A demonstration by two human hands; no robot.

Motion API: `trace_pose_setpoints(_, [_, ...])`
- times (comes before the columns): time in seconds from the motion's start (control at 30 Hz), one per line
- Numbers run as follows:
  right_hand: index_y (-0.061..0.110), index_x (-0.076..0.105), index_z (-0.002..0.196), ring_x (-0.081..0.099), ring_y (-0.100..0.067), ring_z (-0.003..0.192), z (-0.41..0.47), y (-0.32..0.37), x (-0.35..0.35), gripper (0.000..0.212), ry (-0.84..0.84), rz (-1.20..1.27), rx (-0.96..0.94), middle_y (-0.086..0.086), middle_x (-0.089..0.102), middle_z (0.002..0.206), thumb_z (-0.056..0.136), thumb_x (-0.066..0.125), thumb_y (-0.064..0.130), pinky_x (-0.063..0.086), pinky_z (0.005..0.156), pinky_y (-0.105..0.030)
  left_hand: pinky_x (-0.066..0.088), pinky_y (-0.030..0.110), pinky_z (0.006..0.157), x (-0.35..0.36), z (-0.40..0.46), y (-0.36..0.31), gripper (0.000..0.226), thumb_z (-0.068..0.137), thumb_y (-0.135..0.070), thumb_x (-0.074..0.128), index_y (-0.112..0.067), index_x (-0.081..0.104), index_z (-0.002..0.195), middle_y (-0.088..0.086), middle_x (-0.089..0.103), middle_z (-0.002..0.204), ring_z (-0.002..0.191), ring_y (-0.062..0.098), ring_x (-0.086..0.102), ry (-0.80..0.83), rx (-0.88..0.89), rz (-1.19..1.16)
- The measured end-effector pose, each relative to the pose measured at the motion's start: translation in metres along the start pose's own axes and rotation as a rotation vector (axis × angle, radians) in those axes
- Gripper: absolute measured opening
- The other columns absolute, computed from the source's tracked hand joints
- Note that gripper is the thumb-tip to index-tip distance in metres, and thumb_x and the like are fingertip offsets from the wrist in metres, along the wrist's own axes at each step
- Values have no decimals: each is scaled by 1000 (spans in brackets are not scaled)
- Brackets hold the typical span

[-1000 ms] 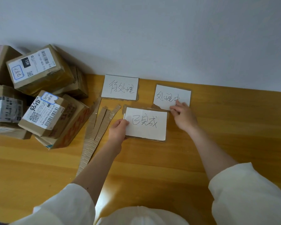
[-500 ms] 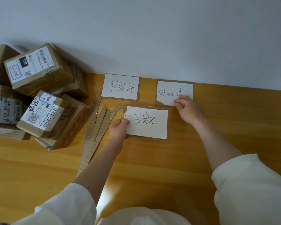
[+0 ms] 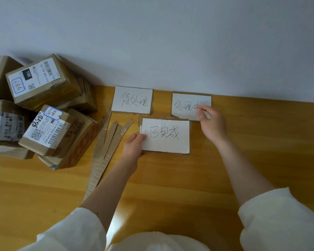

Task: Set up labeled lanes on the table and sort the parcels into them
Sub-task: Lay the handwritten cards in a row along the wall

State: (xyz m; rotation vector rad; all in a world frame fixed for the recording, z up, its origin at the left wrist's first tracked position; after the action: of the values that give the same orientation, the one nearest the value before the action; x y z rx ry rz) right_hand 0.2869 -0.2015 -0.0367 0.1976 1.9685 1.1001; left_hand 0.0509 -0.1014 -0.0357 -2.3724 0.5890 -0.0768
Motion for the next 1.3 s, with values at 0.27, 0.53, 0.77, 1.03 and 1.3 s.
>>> trace_pose_setpoints(0.27, [25, 64, 115, 63, -7, 102, -67, 1, -12, 42, 106, 328, 275, 13, 67, 108, 89, 56, 57, 52, 81, -26, 52, 43, 97, -1, -20, 0, 17, 96, -23, 54, -19, 63, 109, 5, 68, 111, 104, 25, 63, 118, 52, -81])
trace_pose_setpoints(0.53, [13, 63, 115, 69, -12, 92, -116, 1, -20, 38, 116, 611, 368, 1, 72, 103, 81, 78, 22, 59, 67, -27, 54, 32, 86, 6, -51, 3, 24, 94, -23, 59, -17, 61, 117, 2, 70, 108, 97, 18, 65, 228, 123, -98])
trace_pose_setpoints(0.77, [10, 64, 110, 69, -13, 80, -136, -16, -34, 29, -13, 728, 397, -1, 73, 97, 83, 75, 11, 56, 59, -18, 55, 26, 74, 12, -69, 7, 22, 96, -31, 55, -24, 64, 115, -1, 71, 108, 96, 14, 66, 264, 159, 1])
trace_pose_setpoints(1.03, [11, 65, 104, 69, -13, 83, -151, -32, -57, 23, -86, 794, 394, -3, 73, 102, 84, 75, 16, 58, 64, -20, 57, 27, 71, 32, -80, 13, 24, 92, -16, 63, -17, 63, 116, -1, 75, 96, 84, 13, 70, 255, 170, 3])
trace_pose_setpoints(1.3, [7, 66, 105, 68, -14, 82, -155, -56, -83, 26, -115, 815, 444, -6, 73, 99, 82, 76, 13, 61, 71, -25, 58, 29, 73, 69, -86, 20, 26, 91, -15, 64, -15, 62, 117, 2, 74, 97, 84, 14, 69, 235, 175, -18])
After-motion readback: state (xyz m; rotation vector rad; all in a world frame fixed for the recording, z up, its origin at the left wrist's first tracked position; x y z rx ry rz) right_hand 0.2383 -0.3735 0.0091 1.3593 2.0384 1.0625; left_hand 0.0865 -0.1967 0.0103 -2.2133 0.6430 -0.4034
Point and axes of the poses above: each hand's wrist, its own z-axis towards the middle knuckle, its own x-axis out of the palm, y = z × x, the point moved 3 cm from there along z, towards the middle knuckle
